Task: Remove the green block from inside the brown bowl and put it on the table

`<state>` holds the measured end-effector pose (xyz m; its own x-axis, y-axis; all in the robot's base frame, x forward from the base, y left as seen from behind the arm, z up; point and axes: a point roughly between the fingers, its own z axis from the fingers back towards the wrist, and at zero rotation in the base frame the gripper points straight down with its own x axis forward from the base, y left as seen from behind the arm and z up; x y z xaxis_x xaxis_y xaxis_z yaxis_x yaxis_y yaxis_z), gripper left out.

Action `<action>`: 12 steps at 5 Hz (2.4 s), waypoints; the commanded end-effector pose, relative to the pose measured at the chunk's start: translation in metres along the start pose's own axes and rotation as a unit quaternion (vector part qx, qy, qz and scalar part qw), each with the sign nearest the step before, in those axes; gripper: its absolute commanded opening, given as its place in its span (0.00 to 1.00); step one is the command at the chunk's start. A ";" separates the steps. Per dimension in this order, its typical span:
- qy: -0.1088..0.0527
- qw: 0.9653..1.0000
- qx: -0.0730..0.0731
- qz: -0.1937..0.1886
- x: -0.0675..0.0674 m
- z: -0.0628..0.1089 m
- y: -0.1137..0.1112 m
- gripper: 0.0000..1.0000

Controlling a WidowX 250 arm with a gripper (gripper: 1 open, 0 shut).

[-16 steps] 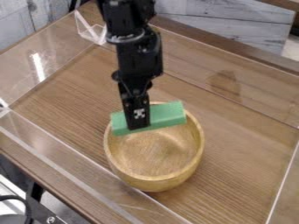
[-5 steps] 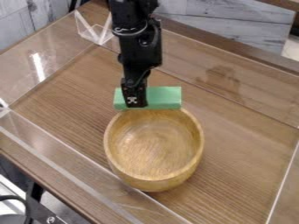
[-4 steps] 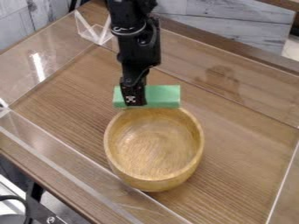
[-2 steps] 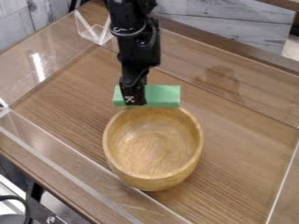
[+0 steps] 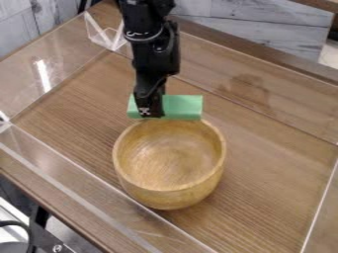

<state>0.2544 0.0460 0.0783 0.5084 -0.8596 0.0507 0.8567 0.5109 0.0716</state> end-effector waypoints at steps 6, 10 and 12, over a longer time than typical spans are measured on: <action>-0.018 0.999 0.021 0.033 -0.025 0.010 0.032 0.00; -0.022 0.998 0.036 0.051 -0.031 0.020 0.047 0.00; -0.020 0.997 0.045 0.063 -0.032 0.032 0.047 0.00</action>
<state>0.2645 0.0901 0.0870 0.6089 -0.7889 0.0834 0.7871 0.6139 0.0606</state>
